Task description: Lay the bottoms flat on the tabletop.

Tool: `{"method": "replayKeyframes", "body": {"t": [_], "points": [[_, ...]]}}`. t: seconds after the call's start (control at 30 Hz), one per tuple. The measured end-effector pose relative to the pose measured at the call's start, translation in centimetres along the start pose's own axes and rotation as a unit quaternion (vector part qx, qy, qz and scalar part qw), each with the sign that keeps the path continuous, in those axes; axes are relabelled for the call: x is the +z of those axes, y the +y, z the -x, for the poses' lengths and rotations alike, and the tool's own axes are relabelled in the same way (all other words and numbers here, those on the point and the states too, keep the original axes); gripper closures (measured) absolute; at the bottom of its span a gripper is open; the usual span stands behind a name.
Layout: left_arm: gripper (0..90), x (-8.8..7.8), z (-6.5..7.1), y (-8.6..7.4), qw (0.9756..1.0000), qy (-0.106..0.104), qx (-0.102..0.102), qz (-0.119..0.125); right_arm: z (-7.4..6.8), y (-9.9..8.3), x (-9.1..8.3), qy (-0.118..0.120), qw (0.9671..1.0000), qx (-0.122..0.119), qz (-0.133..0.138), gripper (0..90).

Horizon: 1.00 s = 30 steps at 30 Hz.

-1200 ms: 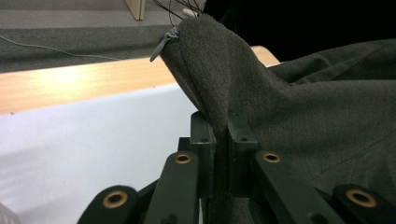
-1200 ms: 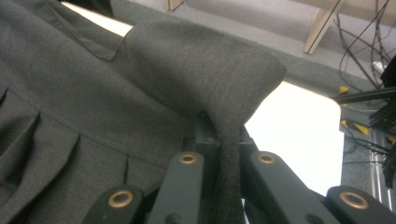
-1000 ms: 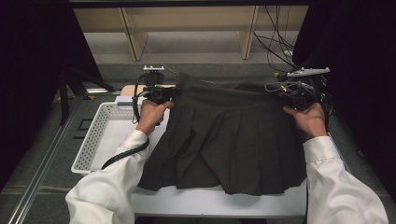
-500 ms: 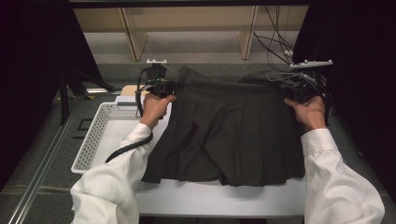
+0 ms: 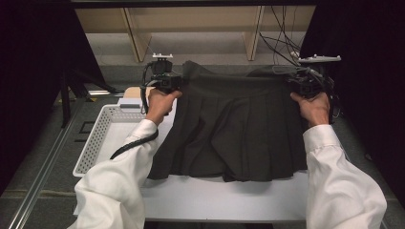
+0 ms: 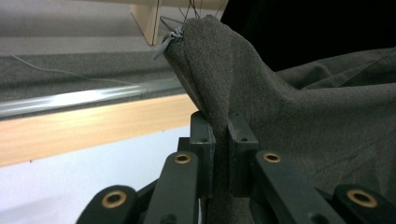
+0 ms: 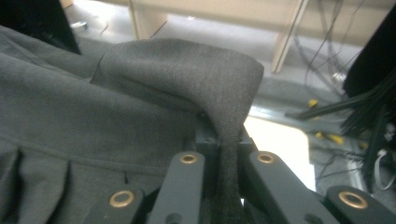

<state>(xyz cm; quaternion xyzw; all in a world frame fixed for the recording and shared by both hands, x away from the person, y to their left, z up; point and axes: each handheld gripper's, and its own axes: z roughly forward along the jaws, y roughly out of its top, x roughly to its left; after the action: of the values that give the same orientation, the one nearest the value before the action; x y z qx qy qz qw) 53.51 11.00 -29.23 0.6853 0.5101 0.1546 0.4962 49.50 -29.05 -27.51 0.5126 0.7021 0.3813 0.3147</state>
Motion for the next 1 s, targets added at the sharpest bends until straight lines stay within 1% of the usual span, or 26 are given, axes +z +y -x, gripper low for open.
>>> {"method": "replayKeyframes", "body": {"t": [0.07, 0.13, 0.17, 0.2, 0.23, 0.3, 0.33, 0.37, 0.4, 0.43, 0.47, 0.5, 0.53, 0.57, 0.6, 0.63, 0.7, 0.77, 0.83, 0.87, 0.9, 0.93, 0.97, 1.0], "points": [[82.5, -0.1, 0.0, 0.1, 0.9999, 0.006, 0.004, 0.007, -0.3, 0.3, 0.2, -0.007, 1.0000, -0.005, 0.005, 88.1], [82.4, 0.4, -0.1, -0.1, 0.9999, 0.012, 0.009, -0.003, -0.4, 0.5, 0.6, -0.010, 0.9999, -0.009, -0.002, 88.0], [82.3, 0.6, -0.3, -0.3, 0.9999, 0.012, 0.004, -0.004, -0.4, 0.5, 0.8, -0.011, 0.9999, -0.010, -0.003, 87.9], [82.1, 0.7, -0.5, -0.4, 0.9999, 0.010, -0.001, -0.005, -0.3, 0.5, 1.0, -0.007, 0.9999, -0.005, -0.006, 87.6], [81.9, 0.8, -0.7, -0.5, 0.9999, 0.008, -0.010, -0.003, -0.3, 0.5, 1.2, -0.006, 1.0000, -0.003, -0.005, 87.0], [81.4, 0.9, -0.8, -0.6, 0.9998, 0.013, -0.007, -0.011, -0.2, 0.3, 1.5, -0.007, 0.9999, -0.002, -0.008, 84.4], [81.1, 1.1, -0.8, -0.7, 0.9997, 0.017, -0.008, -0.012, -0.3, 0.3, 1.7, -0.012, 0.9999, -0.002, -0.012, 82.9], [80.1, 1.2, -0.9, -0.7, 0.9996, 0.021, -0.009, -0.015, -0.3, 0.3, 1.9, -0.023, 0.9996, -0.004, -0.016, 81.2], [77.0, 1.3, -0.9, -0.8, 0.9991, 0.036, -0.012, -0.019, -0.2, 0.3, 2.0, -0.033, 0.9993, -0.010, -0.017, 76.7], [67.4, 1.5, -0.9, -0.9, 0.9979, 0.059, -0.014, -0.024, -0.1, 0.3, 2.1, -0.053, 0.9984, -0.007, -0.016, 63.5], [55.4, 1.7, -1.0, -1.0, 0.9971, 0.067, -0.012, -0.035, 0.1, 0.3, 2.1, -0.065, 0.9977, 0.001, -0.020, 51.2], [49.7, 1.8, -1.1, -1.2, 0.9966, 0.070, -0.015, -0.041, 0.4, 0.2, 2.1, -0.054, 0.9979, 0.012, -0.032, 46.8], [45.8, 1.9, -1.2, -1.4, 0.9960, 0.076, -0.015, -0.044, 0.7, 0.1, 2.1, -0.039, 0.9982, 0.017, -0.042, 46.3], [43.9, 1.9, -1.3, -1.7, 0.9955, 0.080, -0.015, -0.047, 0.9, -0.2, 1.9, -0.038, 0.9982, 0.012, -0.045, 45.6], [43.4, 2.0, -1.4, -2.1, 0.9955, 0.076, -0.015, -0.055, 1.0, -0.4, 1.8, -0.043, 0.9980, 0.009, -0.046, 44.9], [42.9, 2.2, -1.4, -2.6, 0.9951, 0.073, -0.015, -0.065, 1.1, -0.9, 1.6, -0.042, 0.9978, 0.004, -0.051, 42.4], [40.6, 2.4, -1.3, -3.6, 0.9939, 0.064, -0.005, -0.090, 1.3, -1.7, 1.5, -0.027, 0.9970, 0.005, -0.072, 38.1], [38.8, 2.5, -0.9, -4.7, 0.9921, 0.051, 0.002, -0.114, 1.4, -2.8, 1.4, -0.028, 0.9960, -0.005, -0.085, 36.2], [37.4, 2.5, -0.3, -5.9, 0.9898, 0.039, 0.019, -0.136, 1.7, -4.0, 1.5, -0.022, 0.9946, -0.009, -0.101, 33.8], [36.7, 2.5, -0.1, -6.4, 0.9887, 0.033, 0.022, -0.145, 1.9, -4.7, 1.6, -0.020, 0.9936, -0.008, -0.111, 33.4], [36.3, 2.5, 0.4, -7.2, 0.9868, 0.022, 0.030, -0.158, 2.1, -5.3, 1.7, -0.017, 0.9930, -0.009, -0.116, 33.4], [35.5, 2.3, 0.8, -8.0, 0.9854, 0.015, 0.036, -0.166, 2.4, -6.2, 1.8, -0.014, 0.9915, -0.007, -0.129, 33.0], [35.3, 2.2, 1.1, -8.8, 0.9841, 0.008, 0.041, -0.173, 2.6, -6.9, 1.9, -0.013, 0.9907, -0.006, -0.135, 32.7], [35.1, 2.0, 1.6, -9.6, 0.9822, 0.001, 0.046, -0.182, 2.9, -7.6, 2.0, -0.011, 0.9898, -0.002, -0.142, 32.2]]}}
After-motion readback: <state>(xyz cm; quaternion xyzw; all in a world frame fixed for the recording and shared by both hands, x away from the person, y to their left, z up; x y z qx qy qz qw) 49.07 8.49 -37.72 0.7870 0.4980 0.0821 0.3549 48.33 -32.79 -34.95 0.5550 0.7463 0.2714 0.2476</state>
